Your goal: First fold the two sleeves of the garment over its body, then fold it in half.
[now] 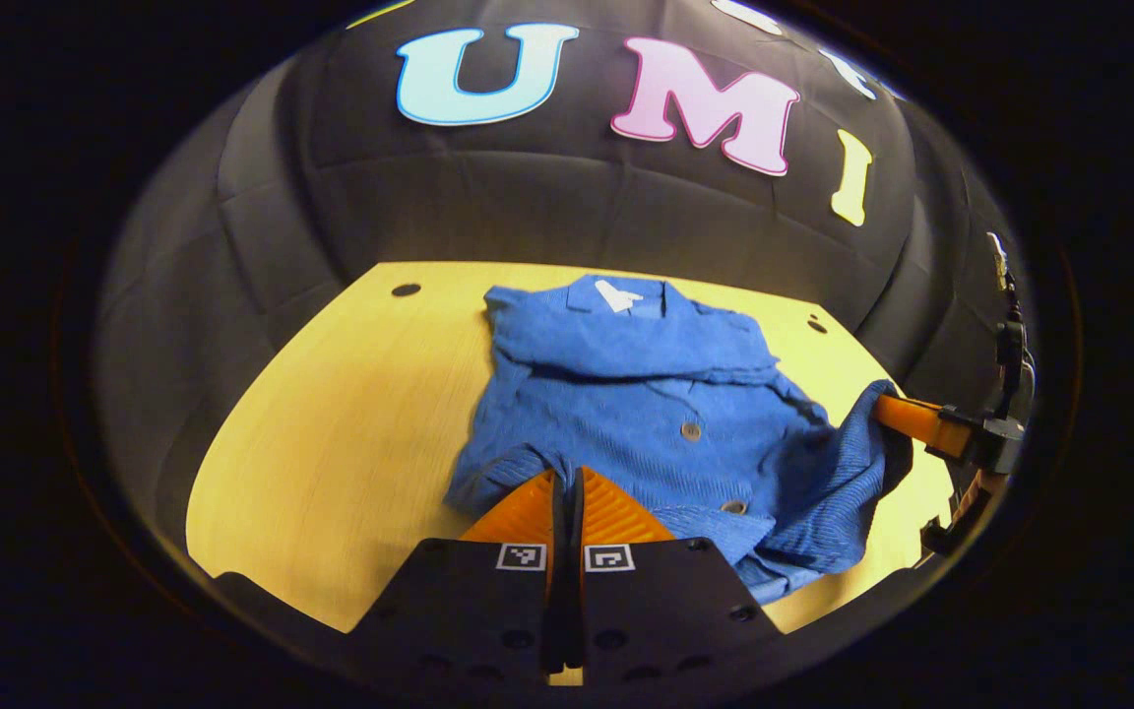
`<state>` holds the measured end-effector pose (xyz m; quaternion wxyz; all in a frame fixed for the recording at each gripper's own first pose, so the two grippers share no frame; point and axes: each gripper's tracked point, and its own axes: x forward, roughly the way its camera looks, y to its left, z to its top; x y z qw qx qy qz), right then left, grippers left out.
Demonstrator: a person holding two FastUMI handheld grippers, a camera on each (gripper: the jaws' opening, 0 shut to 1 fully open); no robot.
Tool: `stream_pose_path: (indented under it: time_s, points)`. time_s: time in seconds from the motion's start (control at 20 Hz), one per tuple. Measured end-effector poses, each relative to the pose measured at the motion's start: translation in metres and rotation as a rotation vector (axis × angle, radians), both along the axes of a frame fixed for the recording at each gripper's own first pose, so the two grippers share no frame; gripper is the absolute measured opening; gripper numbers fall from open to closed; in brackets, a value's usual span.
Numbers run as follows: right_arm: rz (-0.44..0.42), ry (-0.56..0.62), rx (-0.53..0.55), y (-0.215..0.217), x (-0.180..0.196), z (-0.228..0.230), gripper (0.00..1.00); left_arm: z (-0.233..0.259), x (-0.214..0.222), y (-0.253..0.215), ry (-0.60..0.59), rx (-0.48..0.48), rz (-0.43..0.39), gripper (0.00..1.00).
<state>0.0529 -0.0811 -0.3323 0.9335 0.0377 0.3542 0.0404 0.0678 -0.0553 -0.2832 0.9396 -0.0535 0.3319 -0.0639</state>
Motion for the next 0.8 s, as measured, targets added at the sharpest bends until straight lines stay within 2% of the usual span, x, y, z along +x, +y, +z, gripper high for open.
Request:
stream_pose_path:
  time_s: [0.2,0.5,0.65,0.8]
  points:
    - [-0.019,-0.084,0.031,0.003,0.065,0.014,0.01,0.018,0.069,0.009,-0.087,0.006,0.001,0.00]
    - [-0.005,-0.244,0.000,0.001,0.168,0.035,0.01,0.052,0.186,0.034,-0.252,0.040,0.027,0.00]
    - [0.015,-0.319,-0.066,-0.002,0.219,0.036,0.01,0.067,0.256,0.040,-0.394,0.050,0.043,0.00]
    - [0.084,-0.441,-0.165,0.006,0.275,0.036,0.00,0.058,0.319,0.042,-0.475,0.121,0.026,0.00]
